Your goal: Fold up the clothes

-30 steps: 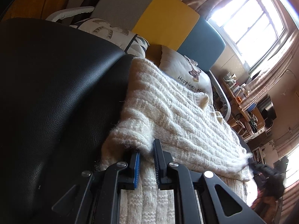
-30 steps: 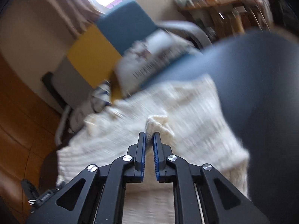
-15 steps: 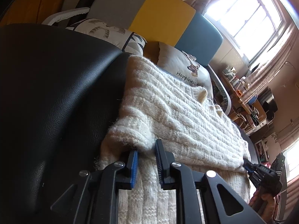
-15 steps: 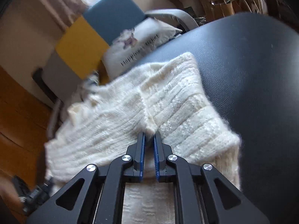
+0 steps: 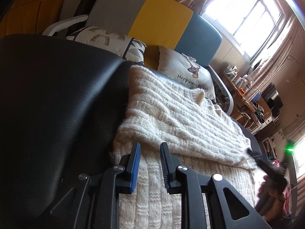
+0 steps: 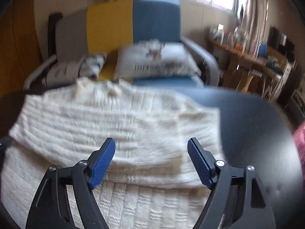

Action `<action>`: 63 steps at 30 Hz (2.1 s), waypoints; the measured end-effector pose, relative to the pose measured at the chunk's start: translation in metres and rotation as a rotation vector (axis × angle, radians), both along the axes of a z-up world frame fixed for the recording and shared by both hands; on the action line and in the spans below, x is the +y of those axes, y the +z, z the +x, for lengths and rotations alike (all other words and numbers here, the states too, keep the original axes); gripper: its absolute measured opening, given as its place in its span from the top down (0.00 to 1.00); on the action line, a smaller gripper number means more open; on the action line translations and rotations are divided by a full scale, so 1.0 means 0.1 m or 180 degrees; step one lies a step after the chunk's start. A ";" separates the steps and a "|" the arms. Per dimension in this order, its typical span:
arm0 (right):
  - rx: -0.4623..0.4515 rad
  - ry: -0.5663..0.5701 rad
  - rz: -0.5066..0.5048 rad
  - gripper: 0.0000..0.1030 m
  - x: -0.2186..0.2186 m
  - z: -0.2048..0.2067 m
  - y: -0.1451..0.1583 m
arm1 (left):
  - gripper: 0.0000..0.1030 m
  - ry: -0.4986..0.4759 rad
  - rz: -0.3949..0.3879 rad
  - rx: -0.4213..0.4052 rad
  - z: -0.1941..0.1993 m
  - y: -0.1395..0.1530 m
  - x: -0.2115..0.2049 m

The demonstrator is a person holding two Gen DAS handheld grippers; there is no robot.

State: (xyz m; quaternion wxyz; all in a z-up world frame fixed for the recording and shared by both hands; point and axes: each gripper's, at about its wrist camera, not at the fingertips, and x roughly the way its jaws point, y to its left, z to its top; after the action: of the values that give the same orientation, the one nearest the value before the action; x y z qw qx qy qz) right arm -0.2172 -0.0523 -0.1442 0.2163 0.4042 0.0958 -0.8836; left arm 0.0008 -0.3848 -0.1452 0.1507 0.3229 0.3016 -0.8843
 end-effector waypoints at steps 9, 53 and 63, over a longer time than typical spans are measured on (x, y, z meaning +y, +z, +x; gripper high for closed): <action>-0.0262 -0.0043 -0.0037 0.04 0.06 -0.07 -0.19 | 0.80 -0.0072 -0.0181 0.0201 0.03 0.29 -0.07; -0.0300 0.0696 -0.0161 0.04 -0.16 -0.25 0.06 | 0.79 -0.0488 -0.0545 -0.0289 -0.85 0.04 -0.19; -0.0348 0.1026 0.0032 0.03 -0.42 0.08 -0.19 | 0.79 -0.0289 -0.0435 -0.0256 -0.57 0.11 -0.48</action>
State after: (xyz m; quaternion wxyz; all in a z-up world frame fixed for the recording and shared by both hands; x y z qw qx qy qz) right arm -0.2088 -0.0945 -0.1632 0.3581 0.4320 0.1519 -0.8136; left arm -0.0566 -0.4324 -0.1343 0.1441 0.3605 0.2193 -0.8951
